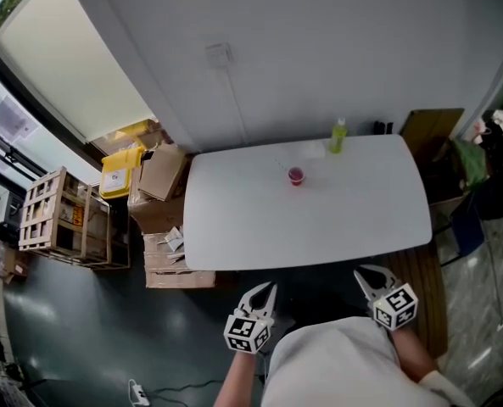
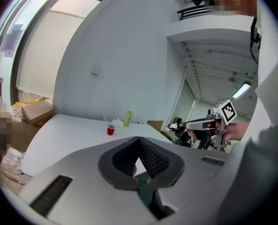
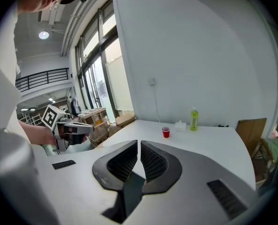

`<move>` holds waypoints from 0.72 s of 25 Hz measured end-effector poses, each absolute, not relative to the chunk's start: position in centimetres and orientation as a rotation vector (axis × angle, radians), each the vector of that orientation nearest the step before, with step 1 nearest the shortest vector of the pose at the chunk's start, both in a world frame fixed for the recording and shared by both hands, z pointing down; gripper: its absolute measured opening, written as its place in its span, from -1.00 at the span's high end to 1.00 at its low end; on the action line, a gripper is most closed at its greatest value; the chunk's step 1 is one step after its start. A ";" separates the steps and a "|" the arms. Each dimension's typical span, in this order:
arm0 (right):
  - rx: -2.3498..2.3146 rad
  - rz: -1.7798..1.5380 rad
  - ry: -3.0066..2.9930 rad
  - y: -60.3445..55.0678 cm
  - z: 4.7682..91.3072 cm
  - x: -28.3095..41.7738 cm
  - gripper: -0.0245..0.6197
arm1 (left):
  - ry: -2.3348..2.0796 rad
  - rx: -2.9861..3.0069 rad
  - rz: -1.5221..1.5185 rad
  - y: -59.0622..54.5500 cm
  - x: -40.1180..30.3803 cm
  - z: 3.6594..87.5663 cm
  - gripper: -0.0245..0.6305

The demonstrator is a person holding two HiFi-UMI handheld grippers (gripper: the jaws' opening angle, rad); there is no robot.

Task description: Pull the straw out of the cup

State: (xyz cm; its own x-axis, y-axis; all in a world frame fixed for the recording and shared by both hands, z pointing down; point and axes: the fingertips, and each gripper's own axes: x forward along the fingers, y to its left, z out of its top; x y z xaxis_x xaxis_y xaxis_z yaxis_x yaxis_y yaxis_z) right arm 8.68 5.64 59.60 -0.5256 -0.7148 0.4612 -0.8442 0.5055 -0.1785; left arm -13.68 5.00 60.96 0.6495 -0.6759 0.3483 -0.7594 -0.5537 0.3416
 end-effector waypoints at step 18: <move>1.224 0.564 -2.464 -1.3 59.7 8.1 0.79 | -1.198 2.347 0.238 -0.3 -13.8 60.7 0.92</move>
